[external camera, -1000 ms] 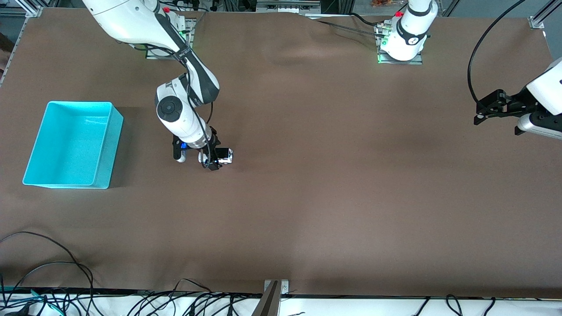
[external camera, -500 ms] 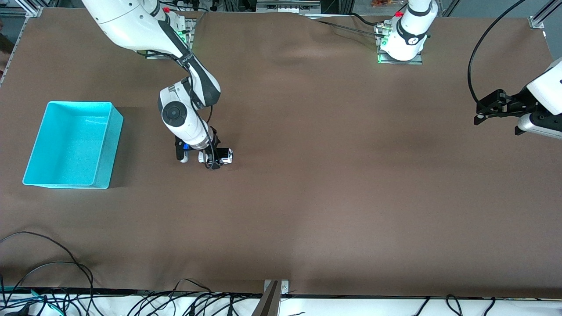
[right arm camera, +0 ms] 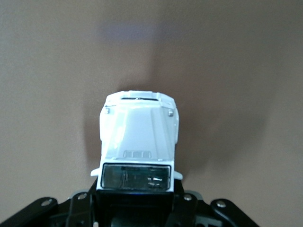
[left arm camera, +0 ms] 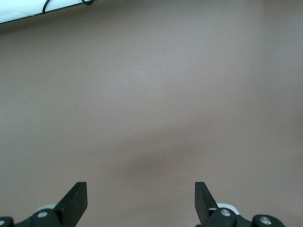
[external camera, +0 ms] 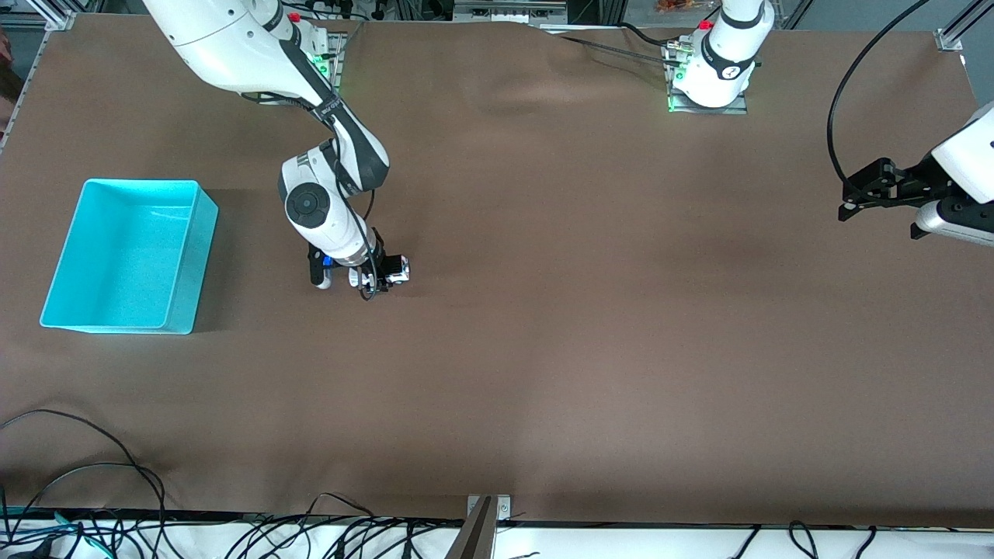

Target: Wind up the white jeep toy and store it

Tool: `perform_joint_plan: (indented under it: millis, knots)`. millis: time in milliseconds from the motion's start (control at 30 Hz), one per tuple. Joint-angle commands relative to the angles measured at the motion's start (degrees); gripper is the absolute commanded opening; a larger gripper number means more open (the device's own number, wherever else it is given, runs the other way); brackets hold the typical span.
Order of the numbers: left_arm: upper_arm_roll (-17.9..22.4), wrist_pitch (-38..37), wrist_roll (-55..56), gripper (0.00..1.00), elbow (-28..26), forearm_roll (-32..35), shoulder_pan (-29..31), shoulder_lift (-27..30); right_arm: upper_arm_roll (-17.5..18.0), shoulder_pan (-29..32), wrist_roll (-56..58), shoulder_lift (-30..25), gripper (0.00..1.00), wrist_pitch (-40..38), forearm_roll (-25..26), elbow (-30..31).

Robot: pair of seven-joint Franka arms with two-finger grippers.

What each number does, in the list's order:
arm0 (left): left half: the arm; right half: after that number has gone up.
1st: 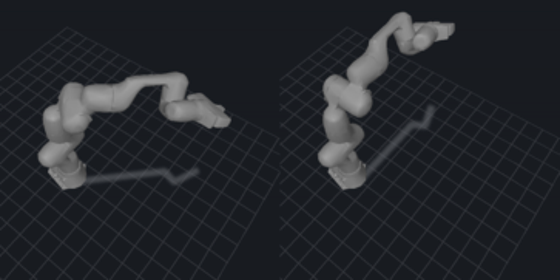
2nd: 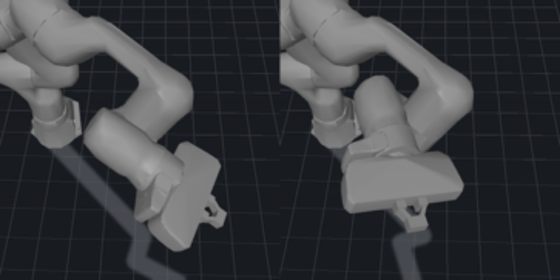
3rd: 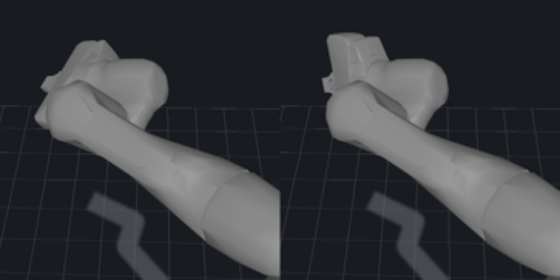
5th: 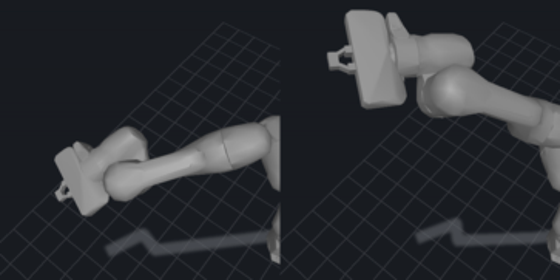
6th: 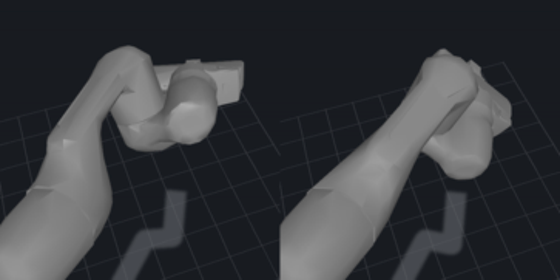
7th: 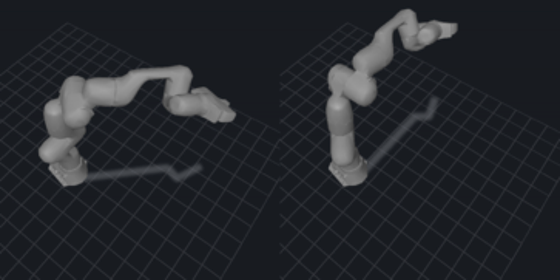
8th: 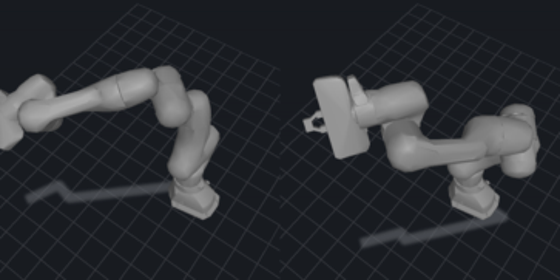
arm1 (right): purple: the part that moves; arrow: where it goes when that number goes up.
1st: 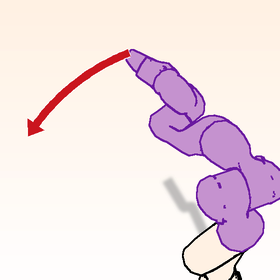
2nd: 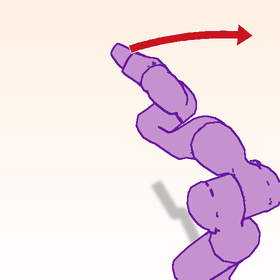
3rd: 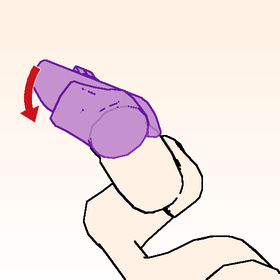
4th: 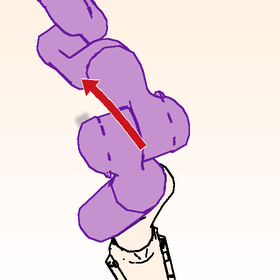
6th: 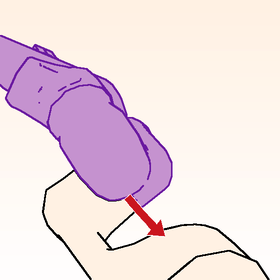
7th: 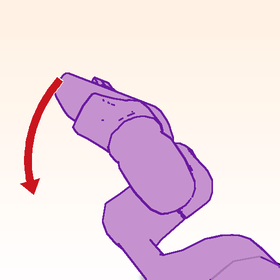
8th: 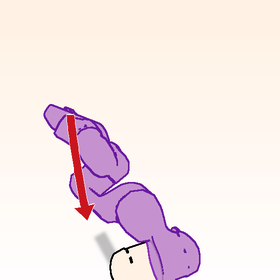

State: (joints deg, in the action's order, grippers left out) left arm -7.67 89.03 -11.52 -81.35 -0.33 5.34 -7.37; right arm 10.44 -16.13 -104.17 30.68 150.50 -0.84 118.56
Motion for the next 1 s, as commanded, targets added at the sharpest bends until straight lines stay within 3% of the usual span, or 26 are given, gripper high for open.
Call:
perform_joint_plan:
  millis: [0, 467, 967]
  knots:
    - [-0.2, -0.3, -0.3, 1.0, 1.8, -0.6, 0.4, -0.8, -0.2, -0.2, -2.0, -1.1, 0.0, -4.2, 1.4, -1.5]
    - [-0.2, -0.3, -0.3, 1.0, 1.8, -0.6, 0.4, -1.0, -2.9, 0.8, 1.0, -10.1, 0.0, -11.6, 2.9, -1.7]
    - [-0.2, -0.3, -0.3, 1.0, 1.8, -0.6, 0.5, -0.9, -3.7, 11.2, 33.0, -23.6, 0.0, -29.2, 2.0, 1.7]
